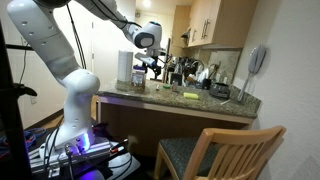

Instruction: Move the bottle, sticky note, and spoon to the left side of the counter

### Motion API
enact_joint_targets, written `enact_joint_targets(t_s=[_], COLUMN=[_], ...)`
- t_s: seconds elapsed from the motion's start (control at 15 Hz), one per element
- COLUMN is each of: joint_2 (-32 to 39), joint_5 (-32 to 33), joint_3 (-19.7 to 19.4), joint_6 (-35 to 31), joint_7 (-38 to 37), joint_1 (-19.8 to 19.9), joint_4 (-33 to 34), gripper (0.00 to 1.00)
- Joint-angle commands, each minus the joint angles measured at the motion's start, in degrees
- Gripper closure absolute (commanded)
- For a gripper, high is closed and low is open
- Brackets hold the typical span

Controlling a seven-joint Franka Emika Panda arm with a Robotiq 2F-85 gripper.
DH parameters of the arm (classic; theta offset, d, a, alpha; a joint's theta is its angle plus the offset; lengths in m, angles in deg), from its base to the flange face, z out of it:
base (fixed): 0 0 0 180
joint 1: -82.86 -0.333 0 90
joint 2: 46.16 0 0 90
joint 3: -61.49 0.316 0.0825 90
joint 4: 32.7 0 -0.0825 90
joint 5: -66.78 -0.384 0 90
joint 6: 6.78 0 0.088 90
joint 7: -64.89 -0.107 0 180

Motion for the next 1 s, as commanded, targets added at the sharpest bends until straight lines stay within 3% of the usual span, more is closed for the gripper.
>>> enact_joint_targets(t_s=[0.0, 0.27, 0.47, 0.73, 0.93], joint_2=[2.1, 9.2, 15.3, 23.1, 21.7], joint_5=[-1.0, -6.9, -9.0, -7.1, -7.1], joint_3=[1.9, 1.3, 0.5, 0.3, 0.6], joint_6=[-5.2, -24.0, -33.6, -37.4, -36.5], joint_7=[-0.6, 1.8, 4.0, 1.2, 0.7], joint_1=[1.7, -3.0, -6.5, -6.7, -6.7], joint_4=[-1.0, 0.8, 4.7, 11.8, 10.7], gripper=[0.00, 0.00, 0.00, 0.00, 0.00])
